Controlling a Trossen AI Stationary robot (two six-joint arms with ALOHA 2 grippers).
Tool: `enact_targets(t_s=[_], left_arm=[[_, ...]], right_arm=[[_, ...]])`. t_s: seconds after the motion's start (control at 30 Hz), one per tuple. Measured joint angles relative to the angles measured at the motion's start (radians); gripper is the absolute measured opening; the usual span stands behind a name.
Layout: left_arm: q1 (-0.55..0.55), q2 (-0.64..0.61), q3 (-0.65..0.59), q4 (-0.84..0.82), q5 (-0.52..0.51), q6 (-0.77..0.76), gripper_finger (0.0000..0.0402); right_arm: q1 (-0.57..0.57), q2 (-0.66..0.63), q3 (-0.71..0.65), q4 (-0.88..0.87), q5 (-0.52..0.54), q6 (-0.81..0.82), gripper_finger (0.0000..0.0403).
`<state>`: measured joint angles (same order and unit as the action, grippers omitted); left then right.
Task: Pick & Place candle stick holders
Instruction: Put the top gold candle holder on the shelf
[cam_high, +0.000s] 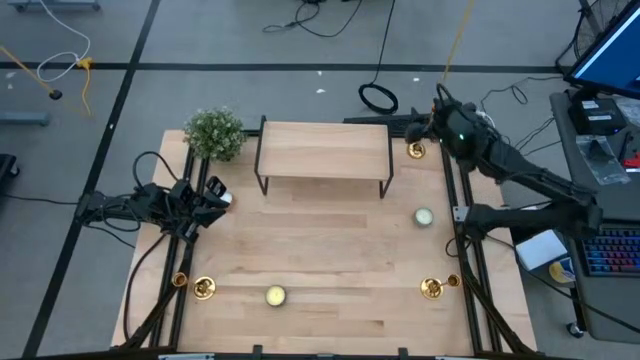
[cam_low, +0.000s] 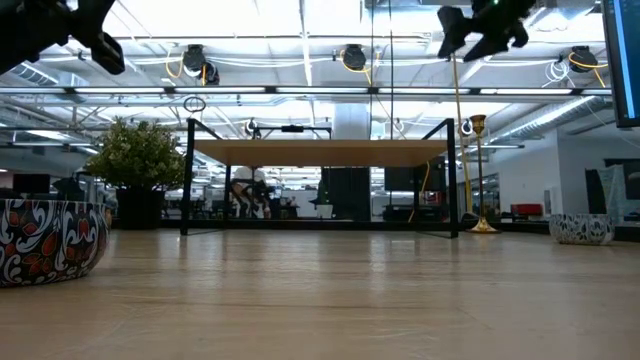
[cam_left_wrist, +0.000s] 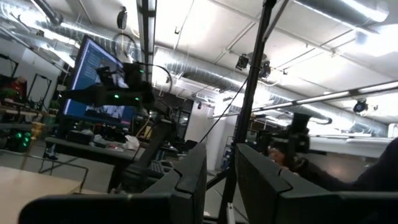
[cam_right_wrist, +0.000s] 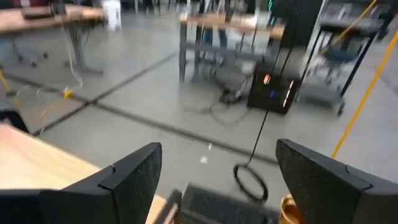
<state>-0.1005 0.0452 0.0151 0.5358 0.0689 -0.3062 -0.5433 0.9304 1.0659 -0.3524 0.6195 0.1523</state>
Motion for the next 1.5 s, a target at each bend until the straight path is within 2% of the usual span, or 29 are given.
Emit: enact_targets(t_s=[0.07, 0.27, 0.43, 0.6, 0.9, 1.23, 1.4, 1.5], left_arm=[[0.0, 0.0, 0.0, 0.0, 0.0, -0.022, 0.0086], [0.0, 0.0, 0.0, 0.0, 0.0, -0.041, 0.0086], [0.0, 0.0, 0.0, 0.0, -0.012, -0.039, 0.0086], [0.0, 0.0, 0.0, 0.0, -0.052, -0.039, 0.0086], [0.0, 0.0, 0.0, 0.0, -0.074, -0.043, 0.0086], [0.0, 0.0, 0.0, 0.0, -0.143, -0.037, 0.0086], [0.0, 0.0, 0.0, 0.0, -0.17, -0.037, 0.0086], [0.0, 0.0, 0.0, 0.0, -0.175, -0.037, 0.0086]], right_arm=[[-0.057, 0.009, 0.002, -0.037, -0.077, 0.019, 0.0311], [-0.188, 0.019, 0.002, -0.092, -0.219, 0.031, 0.0311], [-0.29, 0.029, 0.002, -0.105, -0.393, 0.162, 0.0311], [-0.369, 0.073, 0.002, -0.102, -0.461, 0.207, 0.0311], [-0.427, 0.135, 0.002, -0.094, -0.492, 0.227, 0.0311], [-0.427, 0.095, 0.002, -0.065, -0.481, 0.161, 0.0311], [-0.426, 0.078, 0.002, -0.105, -0.387, 0.068, 0.0311], [-0.427, 0.082, 0.001, -0.155, -0.38, -0.001, 0.0311]])
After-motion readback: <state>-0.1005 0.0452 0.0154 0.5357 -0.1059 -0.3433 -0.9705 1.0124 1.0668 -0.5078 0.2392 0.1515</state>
